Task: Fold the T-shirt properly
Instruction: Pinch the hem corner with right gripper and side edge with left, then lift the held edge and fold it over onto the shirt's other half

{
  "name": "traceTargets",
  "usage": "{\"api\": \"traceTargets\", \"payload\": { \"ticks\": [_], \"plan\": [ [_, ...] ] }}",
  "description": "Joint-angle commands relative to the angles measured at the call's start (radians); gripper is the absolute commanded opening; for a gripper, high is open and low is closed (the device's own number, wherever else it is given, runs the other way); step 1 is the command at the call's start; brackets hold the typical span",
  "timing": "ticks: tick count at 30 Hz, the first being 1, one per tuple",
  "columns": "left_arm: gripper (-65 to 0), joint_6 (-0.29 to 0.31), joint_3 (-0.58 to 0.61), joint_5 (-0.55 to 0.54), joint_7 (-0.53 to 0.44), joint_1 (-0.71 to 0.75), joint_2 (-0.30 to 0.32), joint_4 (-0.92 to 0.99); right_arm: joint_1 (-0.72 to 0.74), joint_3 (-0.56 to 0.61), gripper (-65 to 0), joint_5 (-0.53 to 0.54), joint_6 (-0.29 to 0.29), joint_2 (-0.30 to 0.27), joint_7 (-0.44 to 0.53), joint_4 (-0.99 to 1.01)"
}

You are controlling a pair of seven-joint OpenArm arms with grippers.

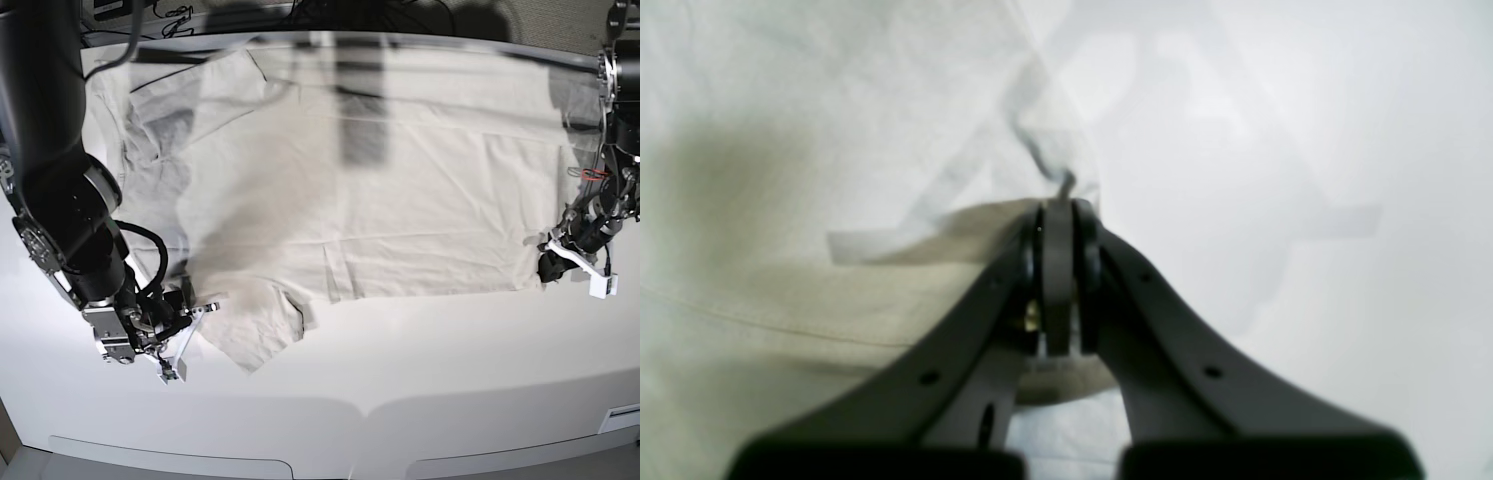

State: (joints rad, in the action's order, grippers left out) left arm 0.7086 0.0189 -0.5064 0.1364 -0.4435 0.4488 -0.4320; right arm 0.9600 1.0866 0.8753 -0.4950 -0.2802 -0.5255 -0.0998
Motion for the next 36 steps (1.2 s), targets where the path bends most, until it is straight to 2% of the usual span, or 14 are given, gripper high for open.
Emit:
{"api": "traceTargets", "payload": {
  "ticks": [1, 6, 10, 11, 13, 20, 21, 24, 28, 30, 33, 36],
  "plan": [
    [-65.0, -0.01, 0.001, 0.034, 0.049, -0.002, 0.011, 0.0, 0.015, -0.005, -65.0, -0.008, -0.004, -0.006, 0.008, -0.001],
    [-65.0, -0.01, 0.001, 0.034, 0.038, -0.003, 0.011, -0.001, 0.043, -0.129, -65.0, -0.026, -0.006, -0.021, 0.029, -0.001],
    [-65.0, -0.01, 0.001, 0.034, -0.014, -0.003, 0.011, -0.005, 0.086, -0.274, -65.0, -0.171, -0.057, -0.019, 0.028, -0.004],
    [-65.0, -0.01, 0.001, 0.034, -0.019, -0.003, 0.011, -0.011, 0.097, -0.306, -65.0, -0.198, -0.082, -0.017, 0.025, -0.008],
    [-65.0, -0.01, 0.001, 0.034, -0.018, -0.003, 0.011, -0.036, 0.115, -0.361, -65.0, -0.232, -0.092, -0.015, 0.01, -0.01],
    [-65.0, -0.01, 0.001, 0.007, 0.034, -0.002, 0.011, -0.146, 0.12, -0.452, -65.0, -0.304, -0.121, -0.019, -0.022, -0.019],
    [-65.0, -0.024, 0.001, 0.005, 0.051, -0.002, 0.012, -0.167, 0.12, -0.452, -65.0, -0.304, -0.144, -0.019, -0.031, -0.019],
    [-65.0, -0.148, 0.001, -0.023, 0.128, -0.002, 0.016, -0.23, 0.12, -0.452, -65.0, -0.304, -0.163, -0.02, -0.052, -0.019],
    [-65.0, -0.169, 0.0, -0.057, 0.176, 0.034, 0.041, -0.347, 0.12, -0.452, -65.0, -0.28, -0.163, -0.044, -0.078, -0.034],
    [-65.0, -0.216, 0.0, -0.079, 0.182, 0.074, 0.06, -0.427, 0.12, -0.452, -65.0, -0.227, -0.165, -0.074, -0.107, -0.056],
    [-65.0, -0.293, 0.0, -0.078, 0.196, 0.146, 0.085, -0.566, 0.117, -0.452, -65.0, -0.132, -0.203, -0.124, -0.184, -0.104],
    [-65.0, -0.366, -0.019, -0.059, 0.228, 0.216, 0.089, -0.702, 0.106, -0.452, -65.0, -0.057, -0.203, -0.165, -0.24, -0.161]
  ]
}}
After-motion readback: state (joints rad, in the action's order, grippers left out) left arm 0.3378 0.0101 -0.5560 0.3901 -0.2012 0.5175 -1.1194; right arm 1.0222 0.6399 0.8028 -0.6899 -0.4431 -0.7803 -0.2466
